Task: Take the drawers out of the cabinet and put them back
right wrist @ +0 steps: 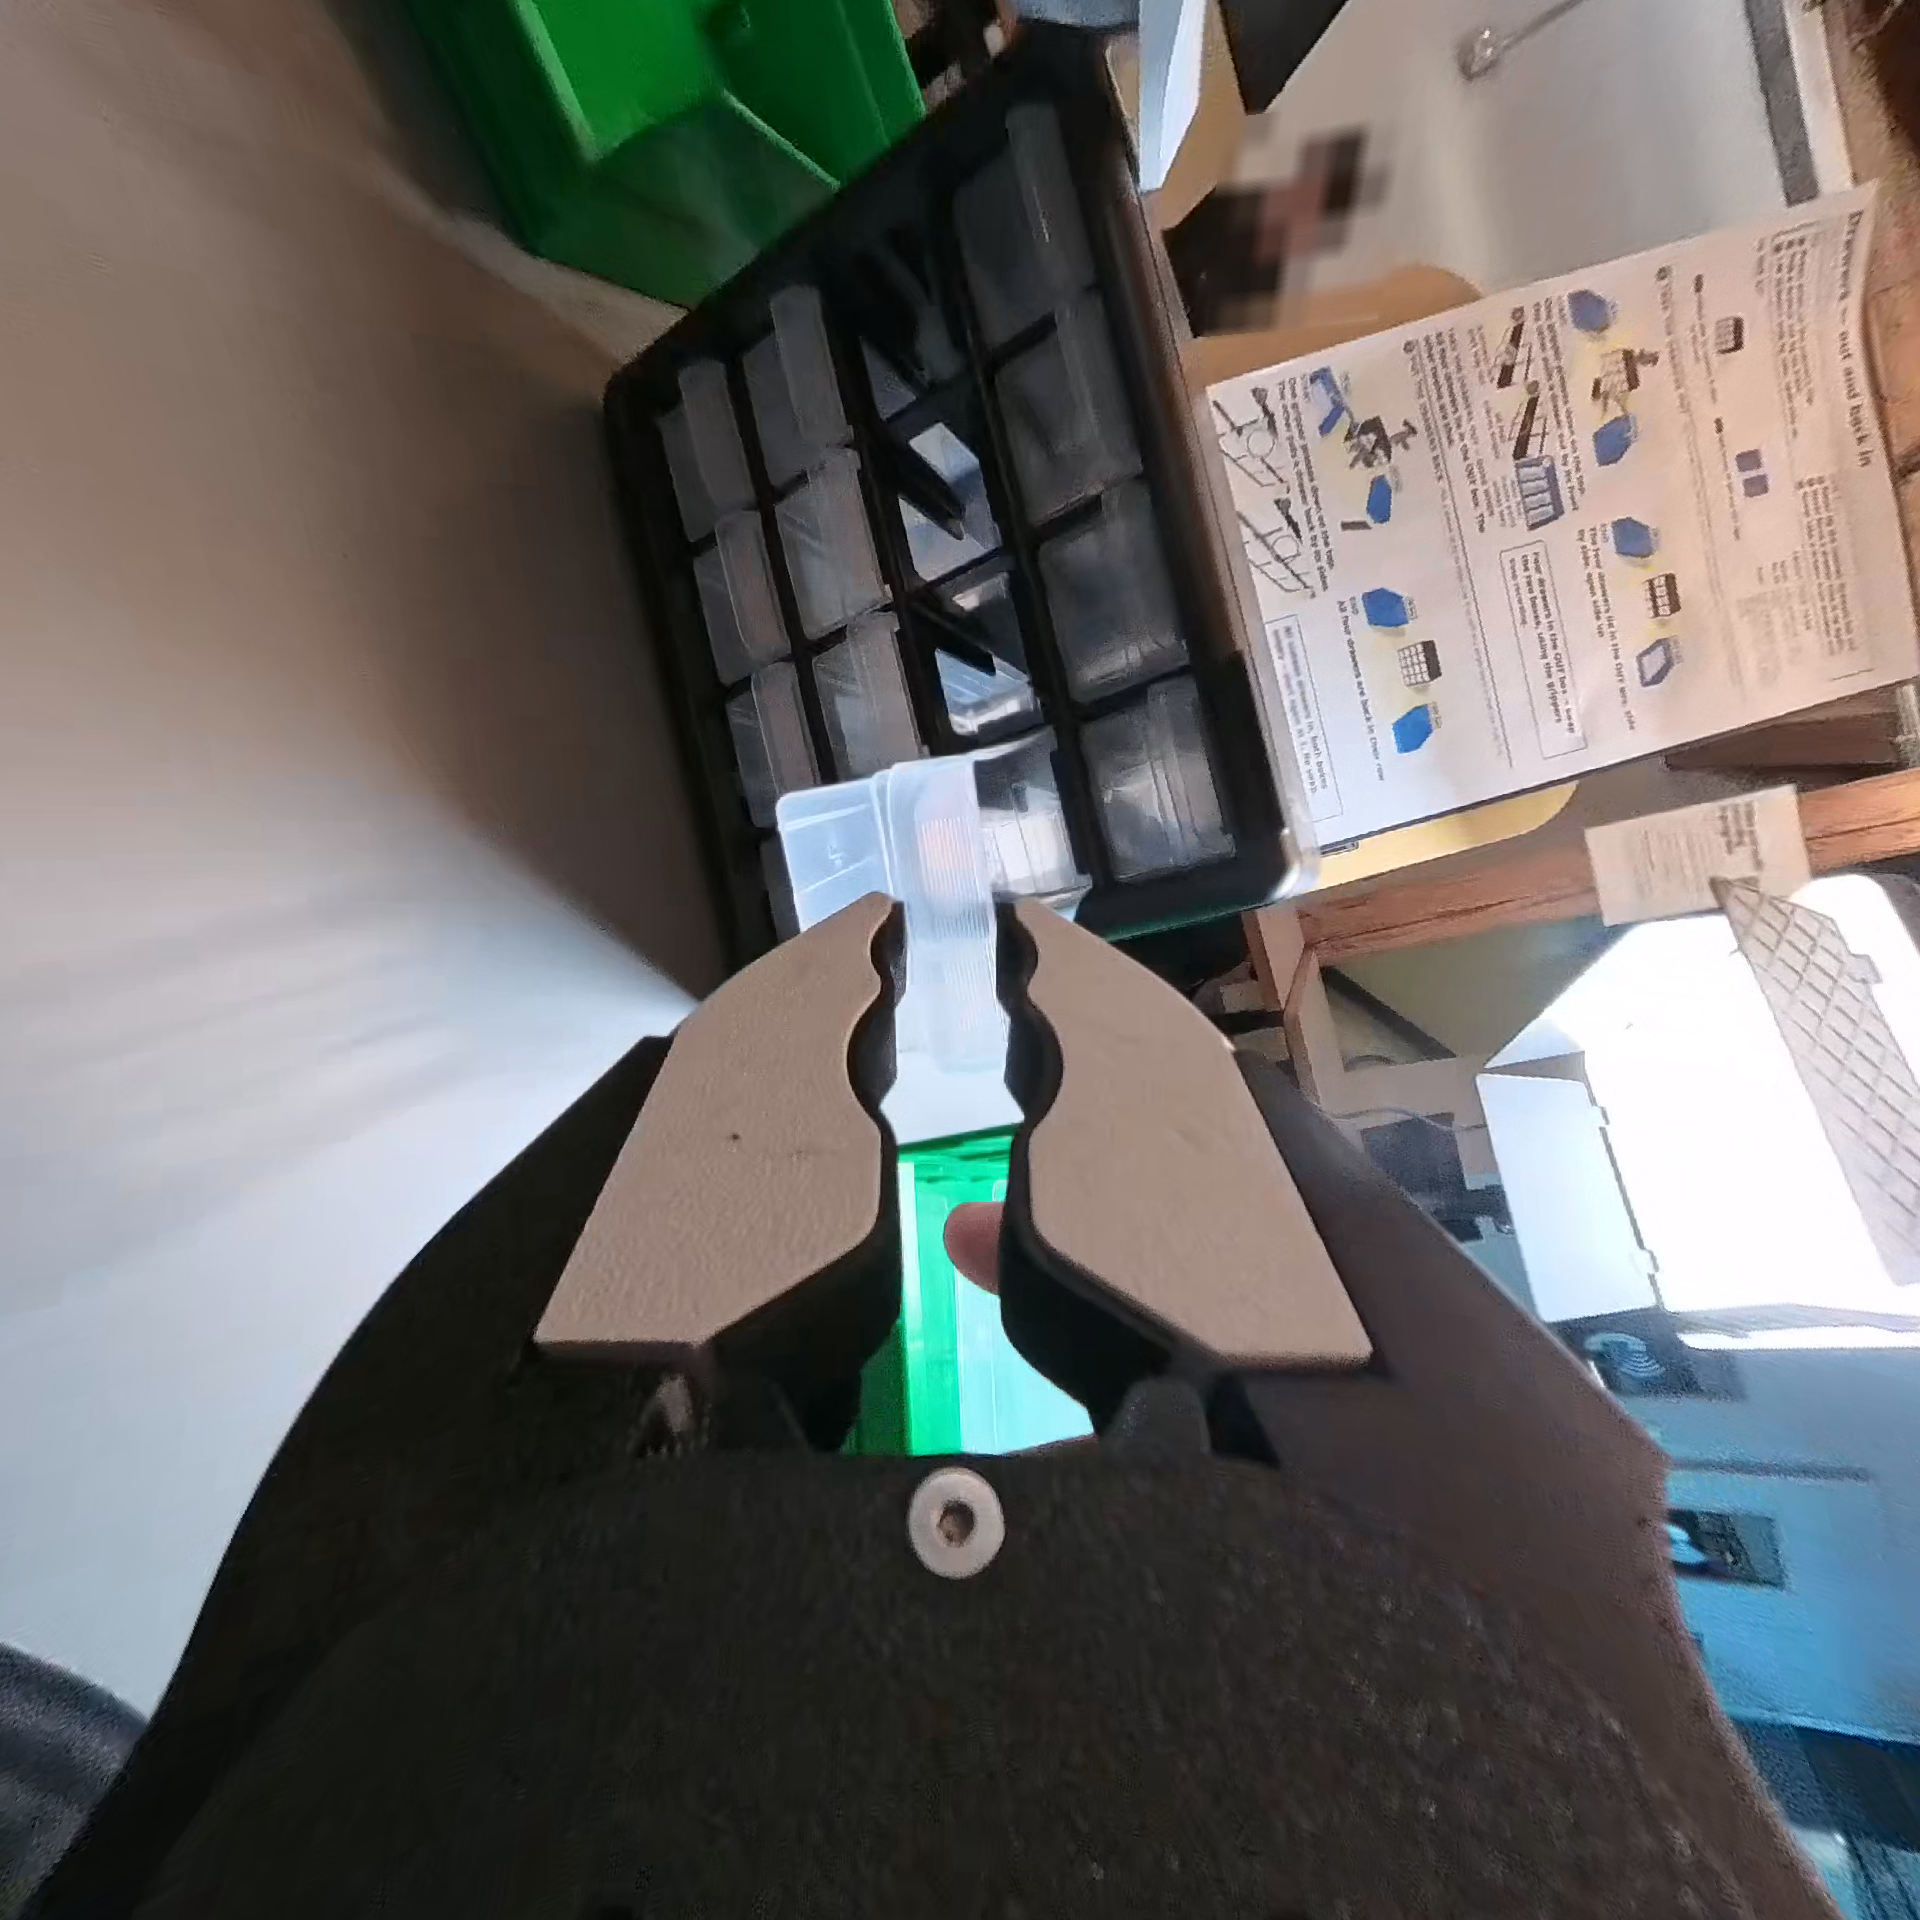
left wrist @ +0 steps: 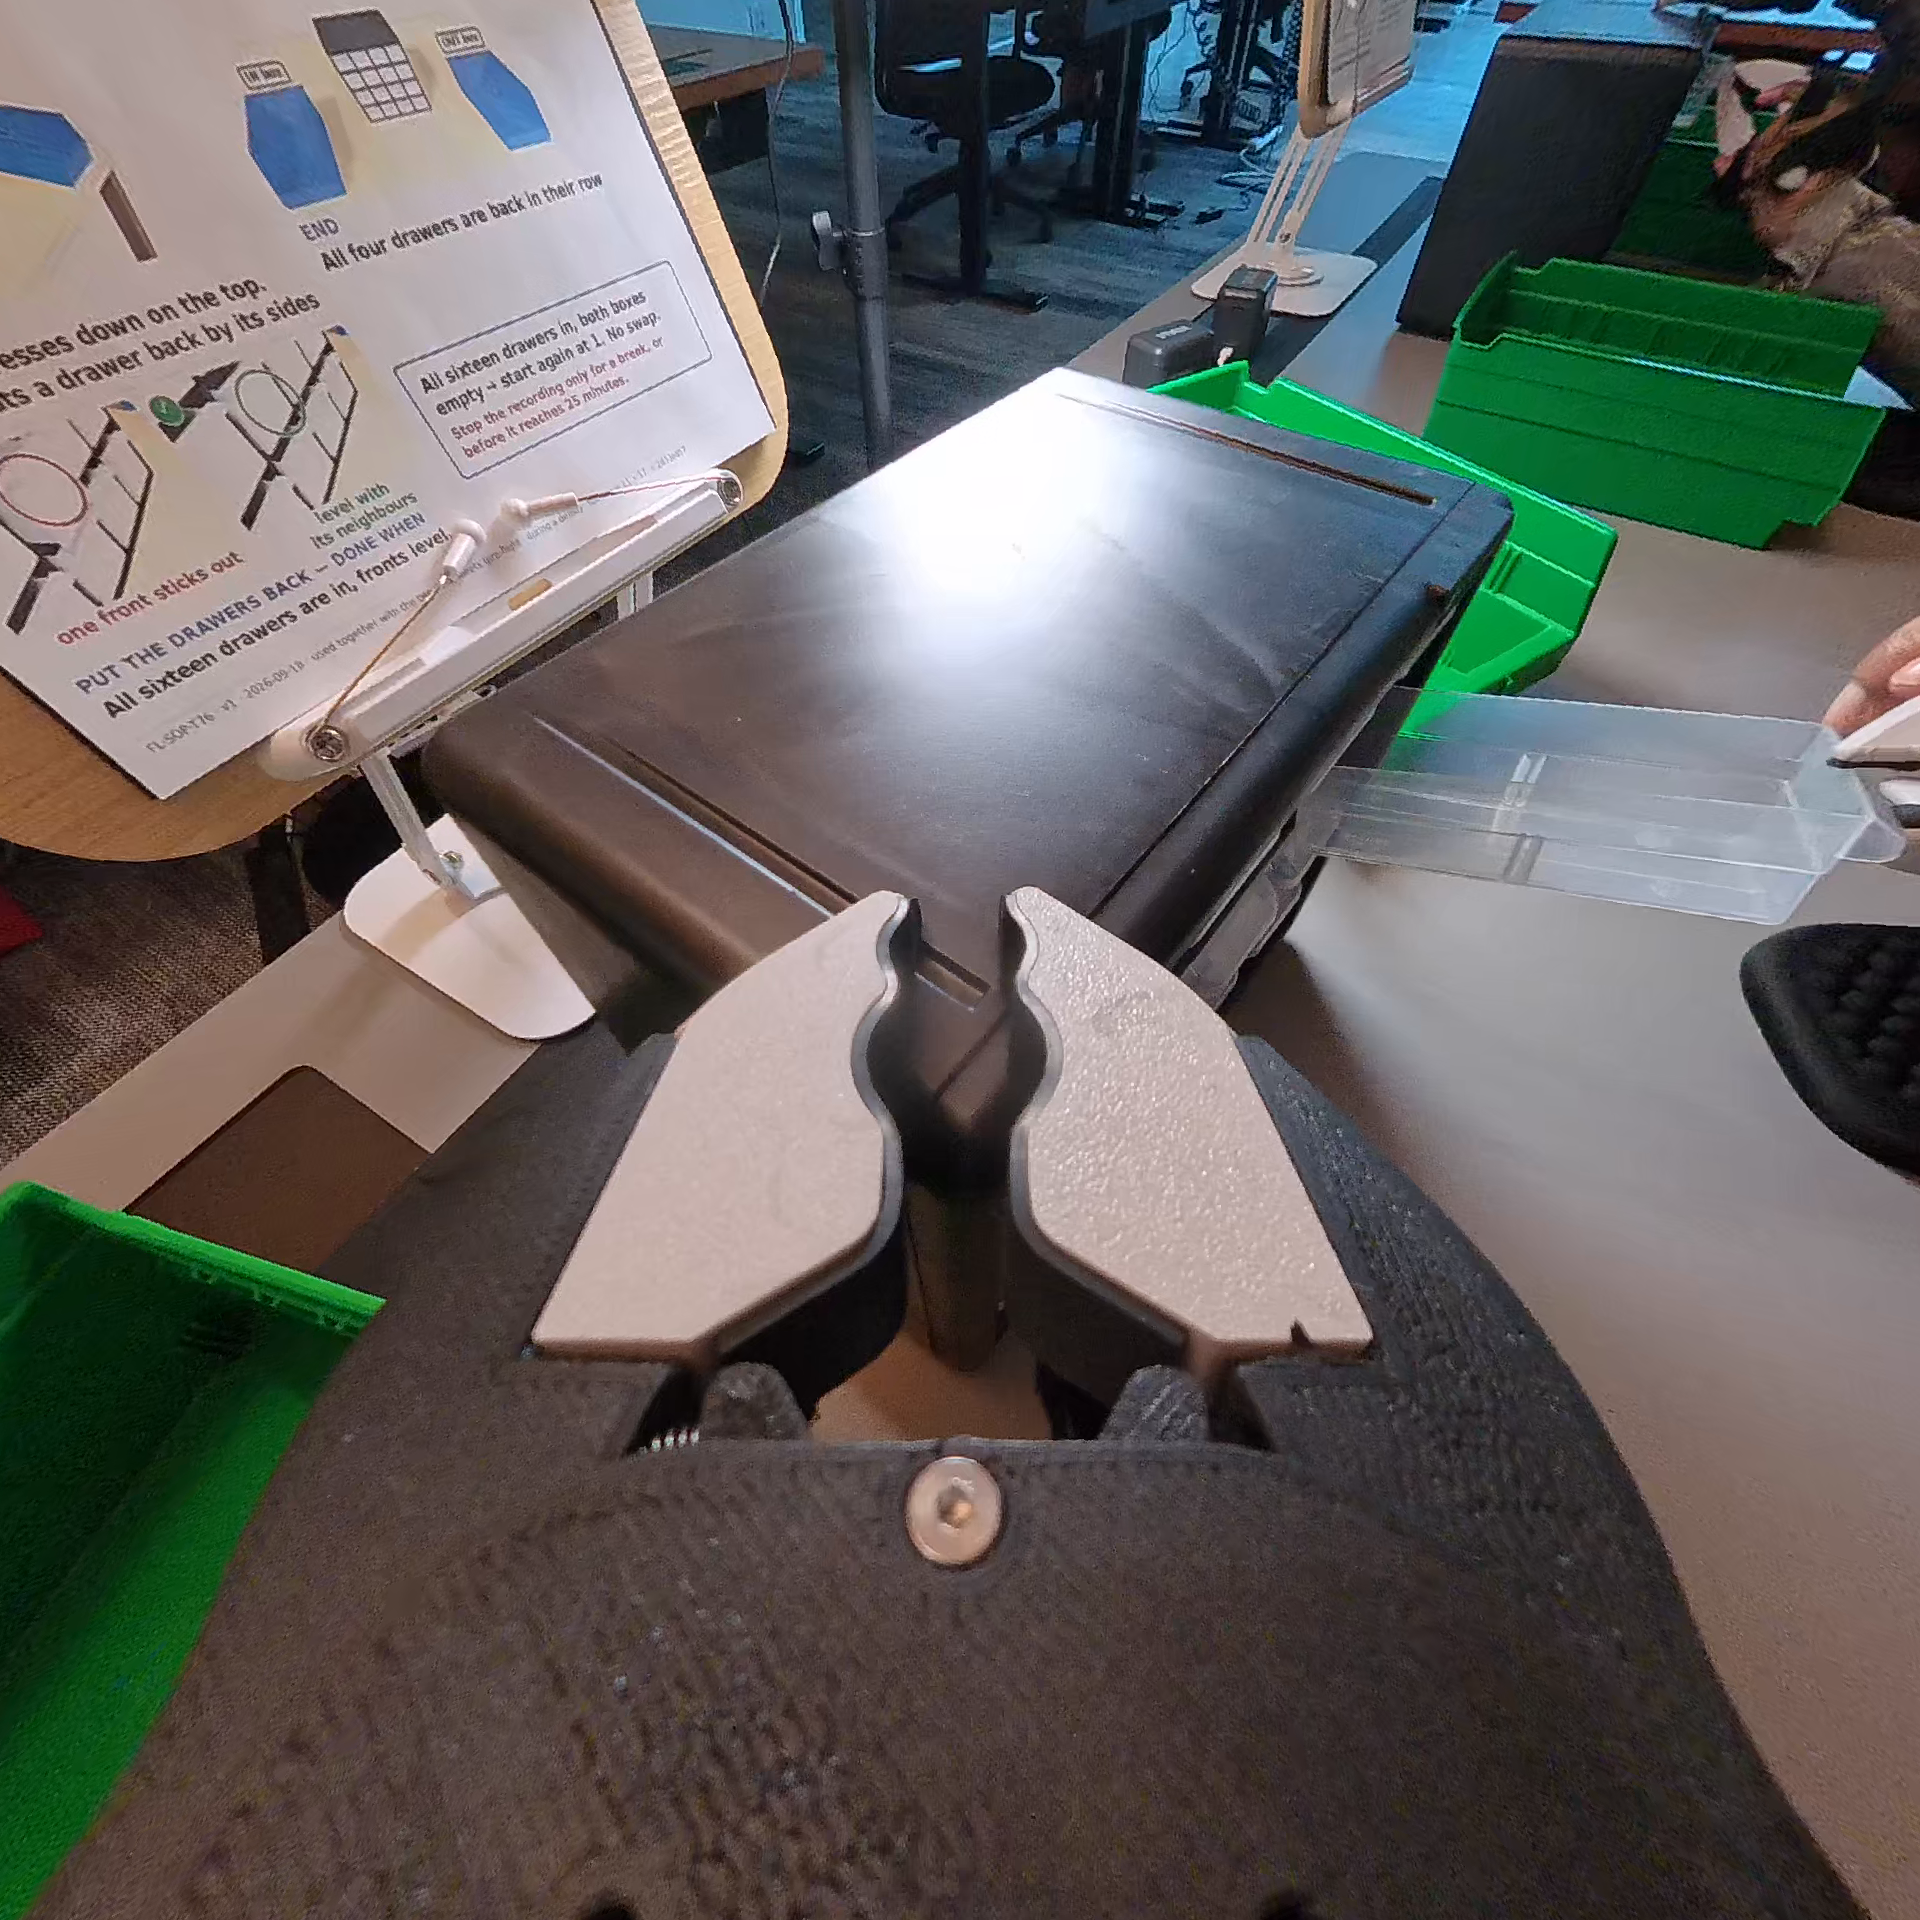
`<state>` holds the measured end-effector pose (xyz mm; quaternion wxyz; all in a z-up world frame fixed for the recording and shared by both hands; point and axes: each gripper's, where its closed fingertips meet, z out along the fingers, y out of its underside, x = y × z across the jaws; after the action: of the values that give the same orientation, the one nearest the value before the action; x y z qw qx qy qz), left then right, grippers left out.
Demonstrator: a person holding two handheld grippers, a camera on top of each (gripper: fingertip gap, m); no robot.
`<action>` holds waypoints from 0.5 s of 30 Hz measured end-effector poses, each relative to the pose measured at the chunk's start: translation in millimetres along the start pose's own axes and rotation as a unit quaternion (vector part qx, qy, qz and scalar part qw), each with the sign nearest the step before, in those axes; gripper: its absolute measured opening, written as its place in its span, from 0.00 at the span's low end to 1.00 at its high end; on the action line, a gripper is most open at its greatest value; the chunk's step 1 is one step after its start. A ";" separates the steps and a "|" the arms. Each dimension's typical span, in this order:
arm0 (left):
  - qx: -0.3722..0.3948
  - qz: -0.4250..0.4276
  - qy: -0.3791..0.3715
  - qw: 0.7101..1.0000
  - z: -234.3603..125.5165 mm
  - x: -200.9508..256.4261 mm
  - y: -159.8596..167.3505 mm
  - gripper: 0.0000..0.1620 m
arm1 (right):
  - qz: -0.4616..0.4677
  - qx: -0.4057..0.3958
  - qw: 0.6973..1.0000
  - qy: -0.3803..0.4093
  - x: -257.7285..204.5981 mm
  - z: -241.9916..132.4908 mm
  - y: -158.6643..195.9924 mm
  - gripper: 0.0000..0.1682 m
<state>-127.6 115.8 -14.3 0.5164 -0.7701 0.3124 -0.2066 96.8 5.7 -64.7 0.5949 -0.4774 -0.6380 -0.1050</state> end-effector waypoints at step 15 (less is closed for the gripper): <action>-0.011 0.012 -0.013 1.000 0.7 2.2 -0.4 0.09 | -0.021 -0.003 1.000 -0.001 10.8 6.9 16.9 0.10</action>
<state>-125.5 114.9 -14.2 0.5147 -0.7741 0.3176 -0.1871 106.5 24.7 -64.7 0.5911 -0.4657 -0.6478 -0.1186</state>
